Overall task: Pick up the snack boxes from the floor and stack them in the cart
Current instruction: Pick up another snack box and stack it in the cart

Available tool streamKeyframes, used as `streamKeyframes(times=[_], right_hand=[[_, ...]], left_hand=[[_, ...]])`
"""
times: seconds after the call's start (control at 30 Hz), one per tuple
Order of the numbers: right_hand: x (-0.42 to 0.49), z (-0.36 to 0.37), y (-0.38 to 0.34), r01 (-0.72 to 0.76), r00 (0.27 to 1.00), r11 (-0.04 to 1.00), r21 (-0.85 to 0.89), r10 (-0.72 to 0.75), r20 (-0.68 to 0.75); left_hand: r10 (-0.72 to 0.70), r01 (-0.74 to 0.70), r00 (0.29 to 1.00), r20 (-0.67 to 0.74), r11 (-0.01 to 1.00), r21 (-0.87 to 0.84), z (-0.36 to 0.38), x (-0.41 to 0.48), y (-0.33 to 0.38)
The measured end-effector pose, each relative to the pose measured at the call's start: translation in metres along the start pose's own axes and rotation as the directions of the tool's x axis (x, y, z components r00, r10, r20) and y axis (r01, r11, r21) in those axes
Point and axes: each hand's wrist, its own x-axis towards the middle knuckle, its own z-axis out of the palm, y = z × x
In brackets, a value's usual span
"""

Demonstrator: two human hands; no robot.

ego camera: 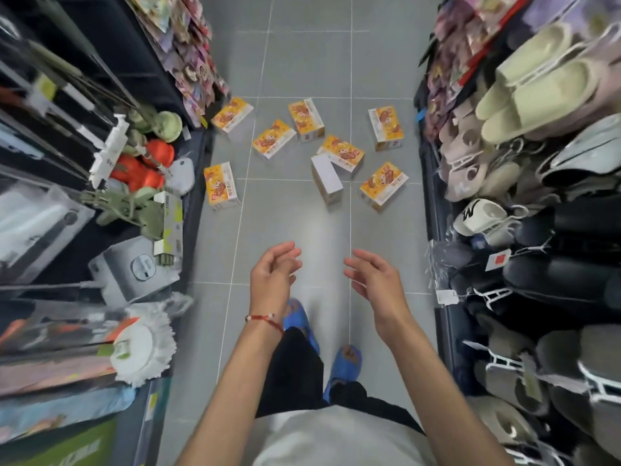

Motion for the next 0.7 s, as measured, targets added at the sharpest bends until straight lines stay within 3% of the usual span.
streamKeyframes(times=[0.3, 0.7], right_hand=[[0.136, 0.065, -0.104, -0.036, 0.998, 0.999, -0.016, 0.036, -0.046], [0.294, 0.113, -0.218, -0.132, 0.966, 0.969, 0.209, 0.173, -0.194]], left_hand=[[-0.045, 0.043, 0.998, 0.035, 0.997, 0.059, 0.04, 0.166, 0.092], [-0.143, 0.072, 0.969, 0.203, 0.944, 0.323, 0.138, 0.361, 0.206]])
